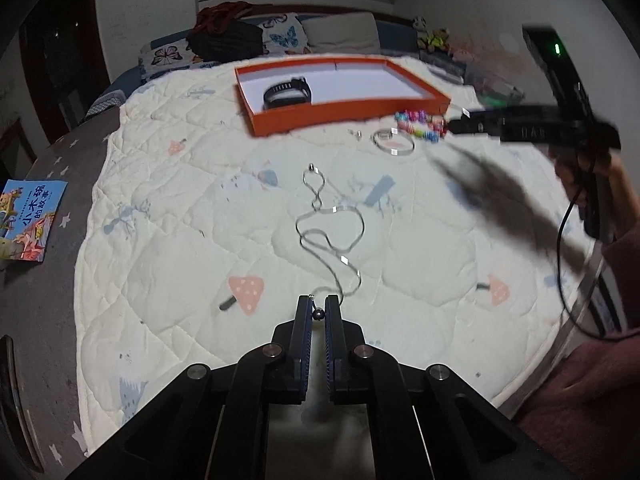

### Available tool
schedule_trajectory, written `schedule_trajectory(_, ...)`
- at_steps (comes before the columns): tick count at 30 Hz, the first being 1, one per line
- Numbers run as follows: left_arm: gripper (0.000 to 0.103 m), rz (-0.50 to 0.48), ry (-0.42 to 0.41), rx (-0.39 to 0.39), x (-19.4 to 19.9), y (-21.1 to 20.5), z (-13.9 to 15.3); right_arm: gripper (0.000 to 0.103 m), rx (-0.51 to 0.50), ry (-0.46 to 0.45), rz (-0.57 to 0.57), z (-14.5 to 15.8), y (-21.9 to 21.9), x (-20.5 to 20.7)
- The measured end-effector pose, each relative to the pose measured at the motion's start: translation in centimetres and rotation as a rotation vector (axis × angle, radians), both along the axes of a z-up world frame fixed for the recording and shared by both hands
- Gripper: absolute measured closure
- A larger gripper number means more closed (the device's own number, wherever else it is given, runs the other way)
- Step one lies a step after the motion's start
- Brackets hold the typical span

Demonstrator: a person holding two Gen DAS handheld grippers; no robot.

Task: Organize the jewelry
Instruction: 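Carry both items over tray and open left tool to drop silver chain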

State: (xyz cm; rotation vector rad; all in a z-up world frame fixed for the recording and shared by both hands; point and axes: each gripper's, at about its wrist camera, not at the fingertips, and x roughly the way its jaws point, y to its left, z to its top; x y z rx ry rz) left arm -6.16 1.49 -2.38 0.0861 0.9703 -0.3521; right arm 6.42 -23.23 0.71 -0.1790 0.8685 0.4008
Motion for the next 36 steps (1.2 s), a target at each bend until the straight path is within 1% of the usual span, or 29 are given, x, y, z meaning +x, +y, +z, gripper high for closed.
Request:
schedule_trajectory(4, 0.097, 0.023, -0.045, -0.074, 1.1, 1.2, 3.1, 0.049, 0.02, -0.009, 0.002, 0.9, -0.5, 0.1)
schedule_trajectory(7, 0.098, 0.02, -0.102, -0.103, 2.3, 1.5, 5.9, 0.049, 0.024, -0.028, 0.006, 1.8, -0.7, 0.1)
schedule_trajectory(14, 0.098, -0.038, -0.266, -0.131, 5.6, 0.4, 13.3, 0.049, 0.054, -0.077, 0.012, 4.5, -1.6, 0.6)
schedule_trajectory(19, 0.097, -0.079, -0.351, -0.131, 8.1, -1.1, 17.7, 0.049, 0.073, -0.112, 0.011, 6.2, -2.0, 1.2)
schedule_trajectory(24, 0.097, -0.098, -0.401, -0.116, 11.0, -2.4, 21.0, 0.049, 0.083, -0.139, 0.013, 7.5, -2.3, 2.3)
schedule_trajectory(28, 0.097, -0.107, -0.422, -0.131, 13.6, -3.2, 23.2, 0.049, 0.079, -0.147, 0.009, 8.2, -2.6, 3.6)
schedule_trajectory(33, 0.097, -0.128, -0.468, -0.138, 16.6, -4.7, 26.5, 0.049, 0.065, -0.16, -0.004, 8.8, -3.0, 5.3)
schedule_trajectory(36, 0.097, -0.136, -0.47, -0.141, 18.7, -5.5, 27.6, 0.049, 0.074, -0.165, -0.015, 9.1, -3.5, 6.4)
